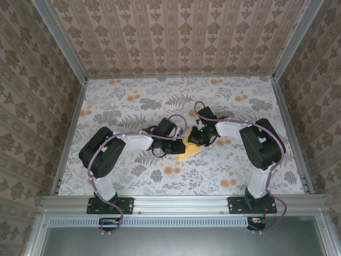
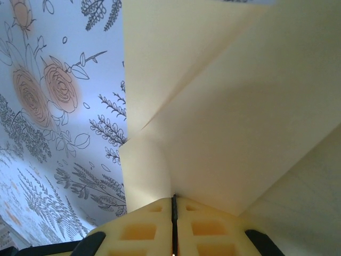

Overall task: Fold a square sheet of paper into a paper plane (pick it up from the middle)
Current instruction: Fourth fold the wing at the center of the table.

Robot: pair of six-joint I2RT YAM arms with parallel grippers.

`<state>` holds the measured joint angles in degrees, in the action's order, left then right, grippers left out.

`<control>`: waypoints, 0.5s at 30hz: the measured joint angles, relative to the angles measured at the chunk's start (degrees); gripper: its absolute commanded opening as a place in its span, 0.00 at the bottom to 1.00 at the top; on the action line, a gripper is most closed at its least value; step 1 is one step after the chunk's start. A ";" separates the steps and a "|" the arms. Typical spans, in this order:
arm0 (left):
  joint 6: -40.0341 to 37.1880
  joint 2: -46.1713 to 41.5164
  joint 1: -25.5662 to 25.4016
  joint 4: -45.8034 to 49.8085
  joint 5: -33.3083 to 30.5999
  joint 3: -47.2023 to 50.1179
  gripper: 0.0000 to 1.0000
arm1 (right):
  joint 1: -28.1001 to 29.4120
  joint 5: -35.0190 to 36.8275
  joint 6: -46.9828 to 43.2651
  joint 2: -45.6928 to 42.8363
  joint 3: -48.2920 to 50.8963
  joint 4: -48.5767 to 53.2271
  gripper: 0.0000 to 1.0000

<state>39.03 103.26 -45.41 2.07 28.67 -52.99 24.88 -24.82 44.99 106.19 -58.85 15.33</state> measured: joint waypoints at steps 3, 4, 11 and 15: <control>0.00 0.02 0.02 -0.02 0.00 0.00 0.10 | 0.00 0.68 0.00 -0.39 0.15 0.31 0.11; 0.00 0.04 0.02 -0.02 0.00 0.00 0.10 | -0.02 0.90 0.00 -0.46 0.17 0.48 0.11; 0.00 0.24 0.07 -0.02 0.00 0.00 0.09 | -0.13 1.55 0.00 -0.70 0.20 0.90 0.11; 0.00 0.83 0.07 -0.22 0.04 0.00 0.08 | -0.15 2.12 0.02 -0.94 0.22 1.27 0.13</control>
<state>39.03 104.09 -45.34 1.85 28.71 -52.99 24.73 -22.70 45.01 105.25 -58.63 16.60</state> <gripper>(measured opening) 0.086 0.118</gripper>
